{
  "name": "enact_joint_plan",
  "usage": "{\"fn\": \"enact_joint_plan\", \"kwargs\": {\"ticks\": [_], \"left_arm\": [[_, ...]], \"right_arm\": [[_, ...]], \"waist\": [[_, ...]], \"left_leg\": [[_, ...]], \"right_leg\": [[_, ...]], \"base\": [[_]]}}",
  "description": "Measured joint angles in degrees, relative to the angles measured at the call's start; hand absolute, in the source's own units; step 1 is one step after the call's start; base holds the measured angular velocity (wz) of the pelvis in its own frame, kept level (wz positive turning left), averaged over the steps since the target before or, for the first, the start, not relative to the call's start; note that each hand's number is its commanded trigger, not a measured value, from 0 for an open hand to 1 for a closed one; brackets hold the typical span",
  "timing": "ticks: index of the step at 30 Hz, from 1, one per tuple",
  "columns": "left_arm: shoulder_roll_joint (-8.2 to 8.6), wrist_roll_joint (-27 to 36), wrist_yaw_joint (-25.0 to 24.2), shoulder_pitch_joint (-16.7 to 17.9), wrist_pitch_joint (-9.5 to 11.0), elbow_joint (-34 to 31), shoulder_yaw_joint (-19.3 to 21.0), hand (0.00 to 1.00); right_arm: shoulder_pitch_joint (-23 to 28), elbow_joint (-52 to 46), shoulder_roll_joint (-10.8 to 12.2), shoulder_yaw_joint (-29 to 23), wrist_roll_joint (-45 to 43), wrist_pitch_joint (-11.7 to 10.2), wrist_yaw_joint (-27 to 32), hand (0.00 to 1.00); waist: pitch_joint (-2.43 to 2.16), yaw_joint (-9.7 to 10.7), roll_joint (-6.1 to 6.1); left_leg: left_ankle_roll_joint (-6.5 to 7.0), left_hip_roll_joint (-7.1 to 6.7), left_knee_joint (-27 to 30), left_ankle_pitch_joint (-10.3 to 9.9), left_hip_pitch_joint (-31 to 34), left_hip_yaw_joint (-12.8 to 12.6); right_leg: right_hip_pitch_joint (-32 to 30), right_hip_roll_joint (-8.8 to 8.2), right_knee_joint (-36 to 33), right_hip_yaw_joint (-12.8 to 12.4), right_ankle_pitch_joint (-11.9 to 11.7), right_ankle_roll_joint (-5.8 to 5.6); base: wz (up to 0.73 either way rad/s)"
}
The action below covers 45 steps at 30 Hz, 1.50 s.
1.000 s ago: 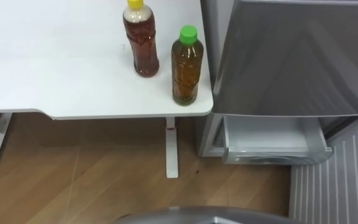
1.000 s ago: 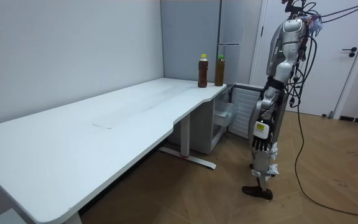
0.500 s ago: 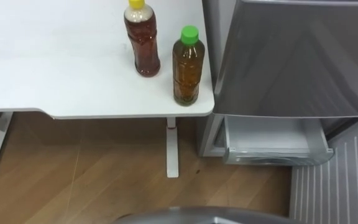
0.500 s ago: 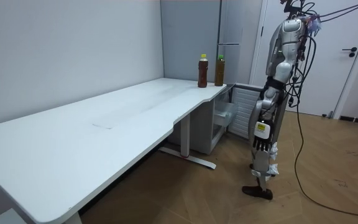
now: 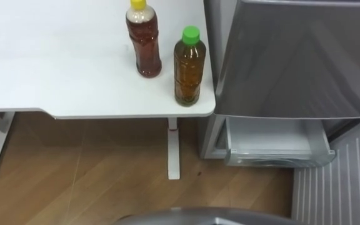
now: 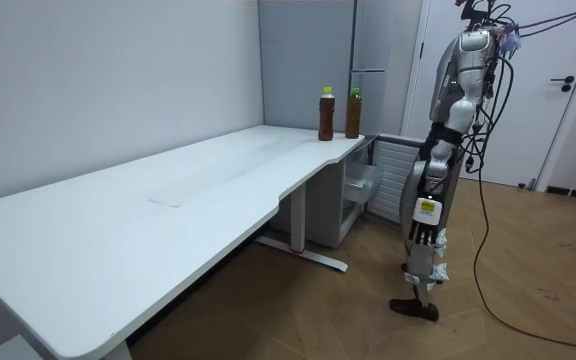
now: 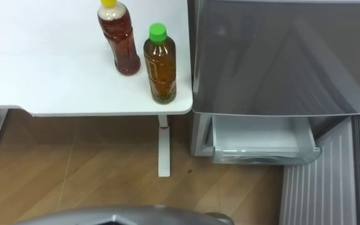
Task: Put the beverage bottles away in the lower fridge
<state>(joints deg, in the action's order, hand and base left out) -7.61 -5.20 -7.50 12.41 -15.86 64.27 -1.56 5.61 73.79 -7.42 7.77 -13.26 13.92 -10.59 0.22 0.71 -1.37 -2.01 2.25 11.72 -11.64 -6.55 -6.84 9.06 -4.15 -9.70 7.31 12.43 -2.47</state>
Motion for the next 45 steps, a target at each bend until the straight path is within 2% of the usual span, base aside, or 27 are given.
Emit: {"fn": "enact_joint_plan", "kwargs": {"ticks": [4, 9, 11, 14, 15, 16, 17, 18, 19, 21, 22, 24, 26, 28, 29, 32, 35, 37, 39, 40, 42, 45], "left_arm": [[0.02, 6.0, 2.6, 1.1, 0.0, -0.1, 3.7, 0.00], [-0.03, 13.9, 8.9, 1.5, -0.1, -0.1, 3.7, 0.00], [-0.03, 16.9, 11.7, 1.7, -0.1, -0.1, 4.9, 0.00], [-0.05, 21.3, 18.0, 1.6, -0.1, -1.6, 9.0, 0.00], [-0.02, 25.2, 21.0, 1.6, 0.1, -5.6, 11.8, 0.00], [0.02, 29.7, 23.6, 1.6, 1.8, -10.3, 14.5, 0.00], [0.01, 31.6, 25.0, 1.5, 3.2, -12.5, 15.3, 0.00], [-0.05, 34.9, 27.4, 1.0, 6.1, -15.9, 16.6, 0.00], [-0.11, 37.3, 29.6, 0.8, 8.8, -19.2, 17.1, 0.00], [-0.06, 39.3, 32.5, 0.5, 12.0, -23.2, 17.1, 0.00], [0.13, 39.3, 34.1, -0.3, 13.4, -25.1, 17.1, 0.00], [0.51, 38.9, 37.1, -0.5, 14.1, -28.0, 17.0, 0.00], [0.86, 36.4, 40.1, -0.4, 15.1, -30.7, 17.0, 0.00], [1.39, 32.8, 43.7, -0.4, 17.4, -33.0, 16.9, 0.00], [1.55, 32.0, 44.5, -0.4, 17.9, -33.6, 16.8, 0.00], [2.36, 28.2, 47.5, -0.2, 18.8, -39.7, 16.5, 0.00], [2.40, 23.5, 50.5, -0.3, 21.4, -46.1, 15.8, 0.00], [2.39, 22.0, 52.3, -0.3, 22.1, -50.0, 14.9, 0.00], [2.43, 19.2, 53.4, -0.3, 22.4, -54.3, 14.4, 0.00], [2.38, 17.6, 53.6, -0.3, 23.3, -56.8, 14.3, 0.00], [2.26, 14.9, 53.6, -0.3, 24.3, -59.7, 14.2, 0.00], [2.22, 11.9, 53.1, -0.3, 24.7, -64.1, 13.8, 0.00]], "right_arm": [[0.4, 0.0, -0.1, -2.5, 1.4, 0.3, 0.6, 0.00], [0.3, 0.1, -0.2, -3.3, 2.8, 1.0, 1.9, 0.00], [0.6, 0.3, -0.2, -3.4, 4.1, 1.0, 2.4, 0.00], [0.8, 0.3, -0.2, -3.3, 4.2, 0.4, 2.9, 0.00], [1.2, 0.2, -0.1, -3.3, 4.2, 0.0, 3.2, 0.00], [1.3, 0.1, -0.1, -3.3, 4.2, -0.2, 3.6, 0.00], [1.3, 0.0, -0.1, -3.3, 4.2, -0.2, 3.9, 0.00], [1.5, -0.2, -0.2, -3.4, 4.2, -0.4, 5.0, 0.00], [1.7, -0.5, -0.2, -3.5, 4.2, -1.2, 6.1, 0.00], [2.4, -0.9, -0.3, -4.1, 3.9, -2.5, 7.3, 0.00], [2.7, -1.0, -0.3, -4.6, 3.9, -3.1, 7.6, 0.00], [3.4, -1.6, -0.3, -4.7, 3.9, -3.4, 8.3, 0.00], [3.7, -1.8, -0.3, -4.7, 4.0, -4.2, 8.7, 0.00], [3.9, -2.1, -0.4, -4.6, 3.7, -4.7, 9.1, 0.00], [3.9, -2.1, -0.4, -4.6, 3.6, -4.7, 9.2, 0.00], [4.4, -2.1, -0.4, -4.5, 3.8, -5.5, 9.3, 0.00], [4.6, -2.0, -0.7, -4.4, 3.8, -5.9, 9.0, 0.00], [4.5, -2.0, -0.9, -4.4, 4.3, -6.0, 8.6, 0.00], [4.6, -1.4, -0.9, -4.4, 4.3, -6.7, 8.2, 0.00], [4.4, -0.8, -0.9, -4.4, 4.3, -7.1, 7.9, 0.00], [4.4, -0.3, -0.9, -4.3, 4.3, -7.7, 7.9, 0.00], [4.3, 0.0, -0.9, -3.9, 4.2, -8.3, 7.5, 0.00]], "waist": [[-0.06, -0.1, 0.32], [-0.03, -0.9, 0.91], [-0.01, -1.4, 0.94], [0.07, -2.1, 1.48], [0.33, -2.9, 1.44], [0.53, -3.2, 1.20], [0.45, -3.2, 1.30], [0.45, -3.2, 1.20], [0.42, -3.1, 1.20], [0.28, -2.7, 1.34], [0.02, -2.6, 1.52], [-0.20, -2.5, 1.71], [-0.20, -2.5, 1.73], [-0.19, -2.5, 1.84], [-0.19, -2.5, 1.84], [-0.17, -2.8, 1.83], [-0.15, -2.6, 2.12], [-0.09, -2.5, 2.19], [-0.13, -2.3, 2.00], [-0.17, -2.3, 1.85], [-0.02, -2.4, 1.55], [-0.32, -2.4, 1.40]], "left_leg": [[-0.03, 0.00, 0.0, 0.0, 0.3, 1.0], [-0.03, 0.00, 0.0, 0.0, 0.0, 1.1], [-0.04, 0.00, 0.1, 0.0, -0.1, 1.1], [-0.04, 0.00, 0.1, 0.0, -0.1, 1.1], [-0.04, 0.00, -0.1, 0.0, -0.1, 1.1], [-0.04, -0.01, -0.3, 0.0, 0.0, 1.2], [-0.04, -0.01, -0.4, 0.0, 0.0, 1.2], [-0.04, -0.01, -0.4, 0.0, -0.1, 1.1], [-0.03, -0.02, -0.4, 0.0, 0.0, 1.0], [-0.04, -0.02, -0.7, 0.0, -0.1, 1.0], [-0.04, -0.02, -0.8, 0.0, -0.1, 0.8], [-0.04, -0.01, -0.9, 0.0, -0.3, 0.8], [-0.04, -0.01, -0.9, 0.0, -0.2, 0.8], [-0.05, -0.02, -0.9, 0.0, -0.4, 0.8], [-0.04, -0.02, -0.9, 0.0, -0.4, 0.8], [-0.05, -0.02, -0.9, 0.0, -0.5, 1.1], [-0.08, -0.05, -1.0, 0.0, -1.1, 1.5], [-0.12, -0.05, -1.1, -0.1, -0.7, 1.6], [-0.15, -0.08, -1.0, 0.0, -0.6, 2.0], [-0.17, -0.08, -1.0, 0.0, -0.6, 2.0], [-0.16, -0.10, -1.0, 0.0, -0.6, 2.0], [-0.16, -0.12, -0.8, 0.0, -0.5, 2.1]], "right_leg": [[0.0, 0.06, -0.1, 0.8, 0.1, 0.12], [0.4, 0.06, -0.1, 0.9, 0.1, 0.15], [0.5, 0.07, -0.1, 0.8, 0.1, 0.19], [0.5, 0.07, 0.0, 0.8, 0.1, 0.19], [0.4, 0.08, 0.0, 0.8, 0.1, 0.18], [0.2, 0.05, -0.1, 0.9, 0.1, 0.17], [0.2, 0.04, -0.2, 0.8, 0.1, 0.18], [0.2, 0.02, -0.3, 0.8, 0.1, 0.17], [0.2, 0.01, -0.2, 0.8, 0.1, 0.17], [0.1, 0.02, -0.2, 0.8, 0.1, 0.16], [0.1, 0.05, -0.3, 0.7, 0.0, 0.17], [0.2, 0.05, -0.3, 0.7, 0.0, 0.20], [0.1, 0.05, -0.3, 0.8, -0.1, 0.23], [0.3, 0.05, -0.3, 0.9, -0.1, 0.25], [0.3, 0.04, -0.3, 1.0, -0.1, 0.25], [0.5, 0.05, -0.2, 1.2, -0.1, 0.25], [1.3, 0.05, -0.1, 1.7, -0.1, 0.23], [1.0, 0.06, -0.1, 1.9, 0.0, 0.22], [0.9, 0.06, -0.1, 2.1, 0.0, 0.23], [1.0, 0.07, -0.1, 2.1, 0.0, 0.24], [1.0, 0.07, -0.1, 2.1, 0.0, 0.24], [1.0, 0.06, 0.1, 2.1, 0.0, 0.25]], "base": [[0.12], [0.01], [0.00], [0.00], [0.00], [0.00], [0.00], [-0.04], [-0.04], [-0.02], [-0.05], [-0.02], [0.00], [0.00], [0.00], [0.02], [0.05], [0.02], [0.05], [0.04], [0.00], [0.00]]}}
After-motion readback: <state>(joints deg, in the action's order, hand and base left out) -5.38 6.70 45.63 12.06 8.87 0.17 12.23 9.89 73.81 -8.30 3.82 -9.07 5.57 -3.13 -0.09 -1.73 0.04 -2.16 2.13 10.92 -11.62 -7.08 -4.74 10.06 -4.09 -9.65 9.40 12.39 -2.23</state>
